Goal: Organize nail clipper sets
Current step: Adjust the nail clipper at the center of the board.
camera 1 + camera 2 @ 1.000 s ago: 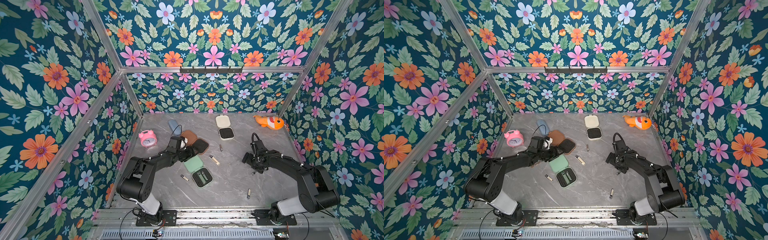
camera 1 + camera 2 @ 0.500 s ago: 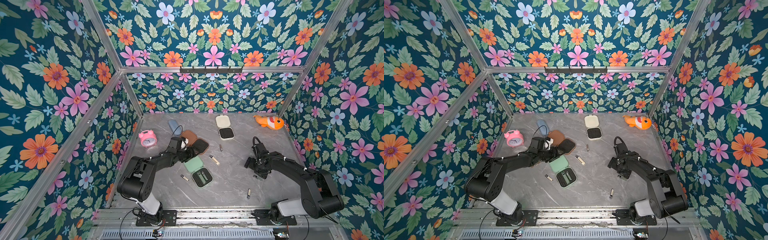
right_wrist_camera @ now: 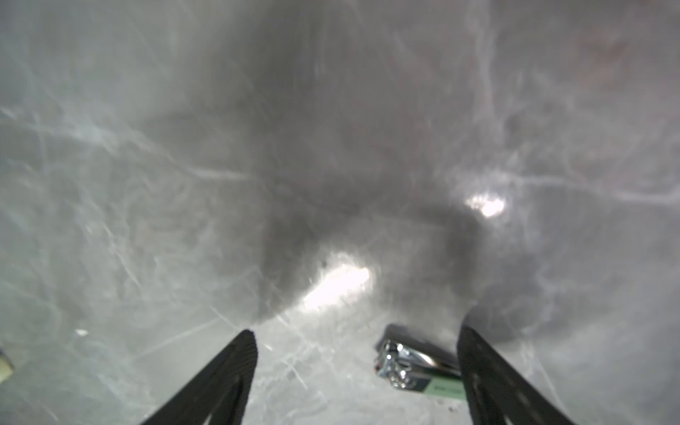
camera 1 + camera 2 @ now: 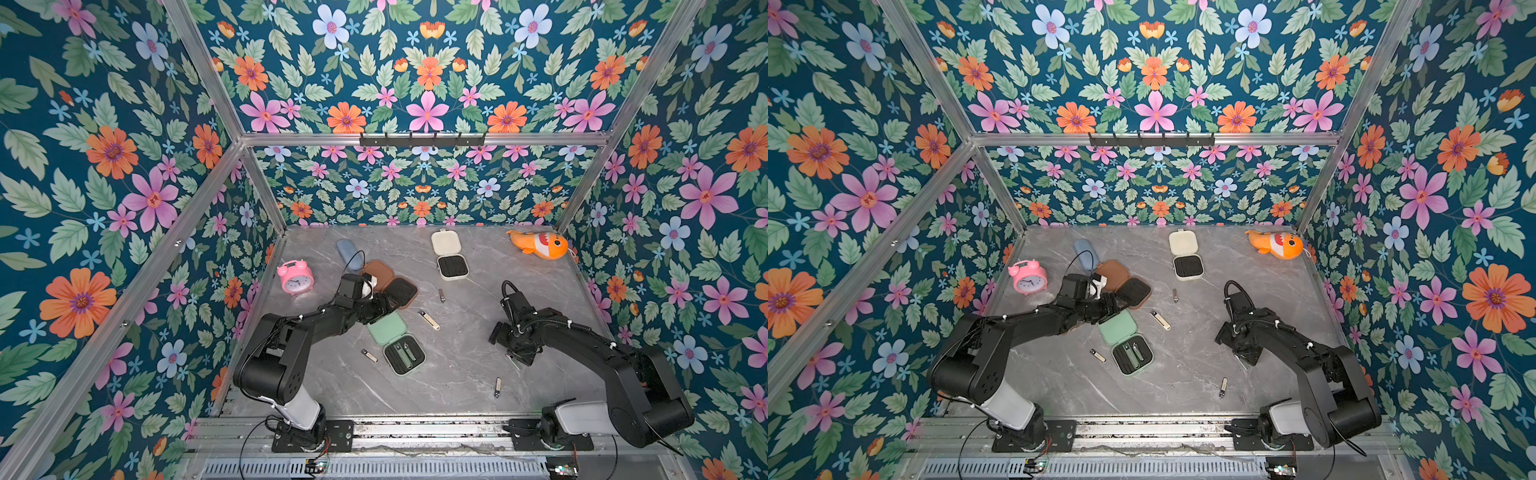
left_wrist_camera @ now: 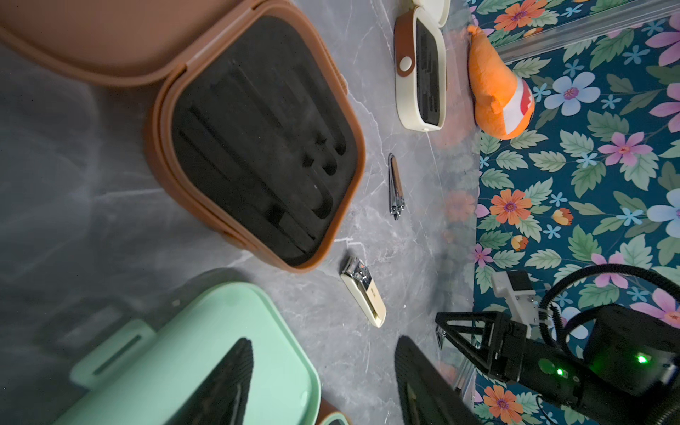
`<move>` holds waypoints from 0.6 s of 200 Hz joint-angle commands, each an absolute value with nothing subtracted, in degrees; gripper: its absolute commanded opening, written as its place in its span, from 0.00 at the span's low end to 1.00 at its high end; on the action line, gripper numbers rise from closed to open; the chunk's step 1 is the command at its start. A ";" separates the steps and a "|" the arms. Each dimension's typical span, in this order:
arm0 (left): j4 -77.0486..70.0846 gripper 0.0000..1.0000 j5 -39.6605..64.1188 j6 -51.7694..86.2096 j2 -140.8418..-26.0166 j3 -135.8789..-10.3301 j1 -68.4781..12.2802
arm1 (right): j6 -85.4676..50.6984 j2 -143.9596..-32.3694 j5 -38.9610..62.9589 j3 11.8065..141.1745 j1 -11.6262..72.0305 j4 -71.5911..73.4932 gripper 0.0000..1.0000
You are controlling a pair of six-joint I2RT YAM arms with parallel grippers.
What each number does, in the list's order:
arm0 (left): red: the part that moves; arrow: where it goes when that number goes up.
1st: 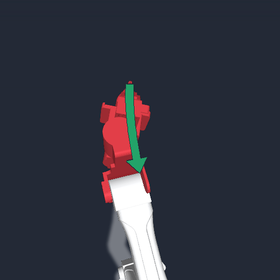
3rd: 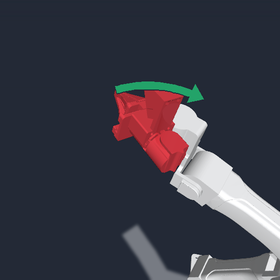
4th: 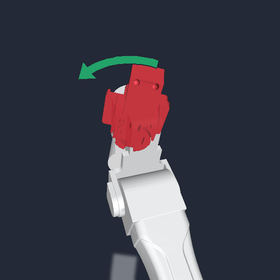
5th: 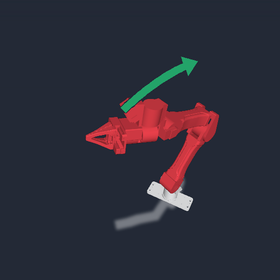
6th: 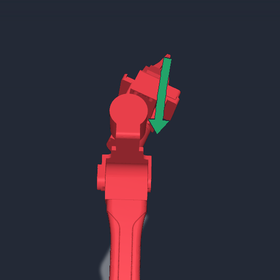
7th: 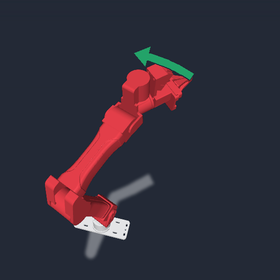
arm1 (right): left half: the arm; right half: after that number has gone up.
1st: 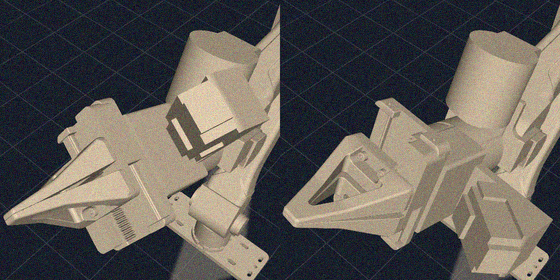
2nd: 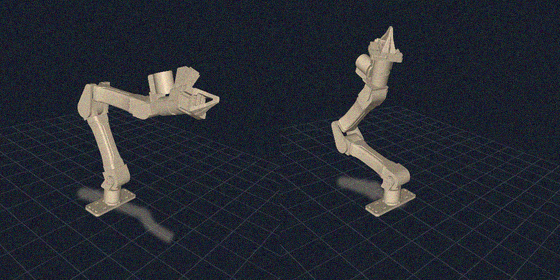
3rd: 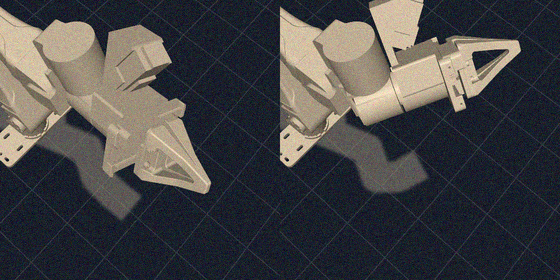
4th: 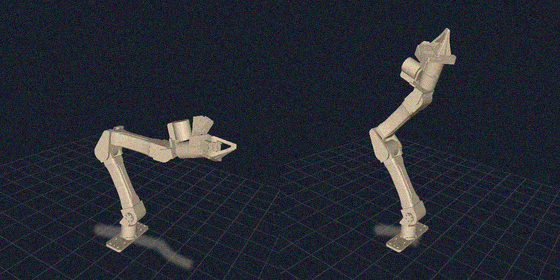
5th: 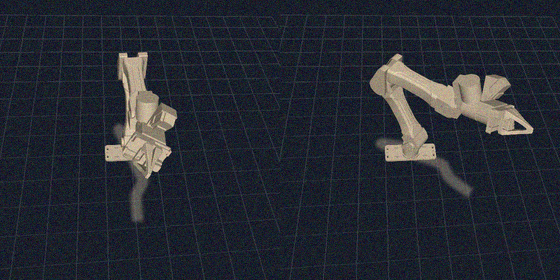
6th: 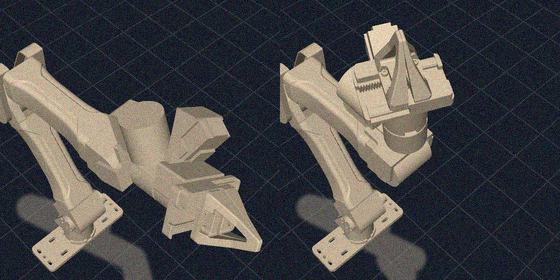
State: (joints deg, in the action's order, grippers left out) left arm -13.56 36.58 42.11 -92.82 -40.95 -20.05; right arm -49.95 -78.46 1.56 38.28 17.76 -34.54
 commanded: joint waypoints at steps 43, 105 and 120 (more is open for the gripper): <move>-15.64 0.64 37.99 42.35 -92.38 -40.16 -20.00 | -53.17 -78.83 2.98 37.94 20.57 -38.94 0.66; -16.96 0.64 38.40 42.98 -92.24 -39.51 -19.98 | -52.30 -79.64 3.59 38.58 21.63 -40.88 0.66; -17.03 0.64 38.64 42.98 -92.20 -39.48 -20.02 | -52.64 -79.05 3.47 38.33 21.62 -41.51 0.72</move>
State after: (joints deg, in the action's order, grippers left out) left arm -15.25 37.58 43.11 -92.62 -39.57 -20.05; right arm -51.83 -79.24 2.87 38.70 21.58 -37.85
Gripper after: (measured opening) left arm 0.639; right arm 0.696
